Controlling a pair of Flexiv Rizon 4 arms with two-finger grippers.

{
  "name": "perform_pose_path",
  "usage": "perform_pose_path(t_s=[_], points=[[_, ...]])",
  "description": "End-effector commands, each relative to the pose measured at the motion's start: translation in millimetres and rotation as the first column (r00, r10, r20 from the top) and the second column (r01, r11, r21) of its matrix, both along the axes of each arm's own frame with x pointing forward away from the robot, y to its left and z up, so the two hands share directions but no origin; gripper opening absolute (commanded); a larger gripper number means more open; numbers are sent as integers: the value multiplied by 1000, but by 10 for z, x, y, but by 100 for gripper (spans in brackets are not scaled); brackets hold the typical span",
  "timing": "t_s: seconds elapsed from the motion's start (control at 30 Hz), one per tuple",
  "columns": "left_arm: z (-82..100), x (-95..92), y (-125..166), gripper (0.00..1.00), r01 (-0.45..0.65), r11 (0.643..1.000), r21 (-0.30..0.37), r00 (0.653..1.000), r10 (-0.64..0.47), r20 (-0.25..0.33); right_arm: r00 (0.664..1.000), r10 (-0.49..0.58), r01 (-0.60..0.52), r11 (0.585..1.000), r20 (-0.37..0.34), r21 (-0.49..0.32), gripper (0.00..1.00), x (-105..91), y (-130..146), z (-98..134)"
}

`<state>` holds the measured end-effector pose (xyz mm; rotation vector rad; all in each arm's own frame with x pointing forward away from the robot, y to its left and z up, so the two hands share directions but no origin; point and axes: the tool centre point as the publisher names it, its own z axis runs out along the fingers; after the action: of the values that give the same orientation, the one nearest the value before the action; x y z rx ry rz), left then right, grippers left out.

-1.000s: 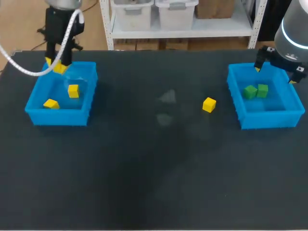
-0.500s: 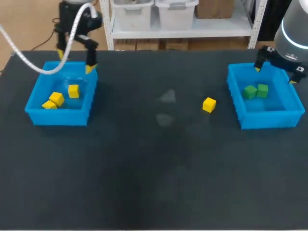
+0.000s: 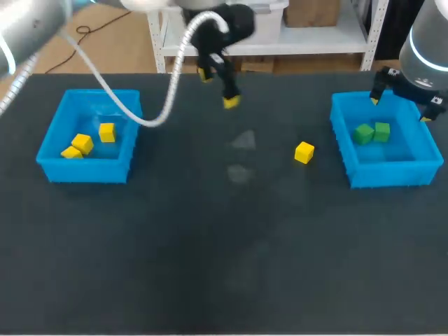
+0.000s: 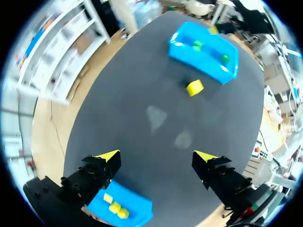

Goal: Put the green cubes in the right bin and the yellow cubes in the left bin.

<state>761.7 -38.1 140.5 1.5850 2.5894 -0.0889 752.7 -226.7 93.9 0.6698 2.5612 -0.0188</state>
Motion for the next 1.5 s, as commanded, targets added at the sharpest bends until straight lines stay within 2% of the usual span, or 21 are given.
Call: perform_pose_path(t_s=[0.03, 0.2, 0.47, 0.8, 1.17, 1.5], points=[[-299, -21, -366, 100, -5, 993, -118, 998, 12, 62, 1000, -1, 1, 1000, 7, -1, 100, -22, -5, -4], [-480, -37, -742, 100, -46, 992, -121, 999, 46, 2, 1000, -1, 1, 1000, 7, -1, 100, -22, -5, -4], [-729, -92, -1052, 100, -133, 986, -98, 991, 130, -41, 1000, -1, 1, 1000, 7, -1, 100, -22, -5, -4], [-908, -18, -1198, 100, -203, 977, -71, 979, 202, -15, 1000, -1, 1, 1000, 7, -1, 100, -22, -5, -4], [-1031, 6, -1370, 100, -163, 985, -56, 987, 163, -11, 1000, -1, 1, 1000, 7, -1, 100, -22, -5, -4], [-1066, -81, -1555, 100, -131, 990, -43, 991, 130, -21, 1000, -1, 1, 1000, 7, -1, 100, -22, -5, -4]])
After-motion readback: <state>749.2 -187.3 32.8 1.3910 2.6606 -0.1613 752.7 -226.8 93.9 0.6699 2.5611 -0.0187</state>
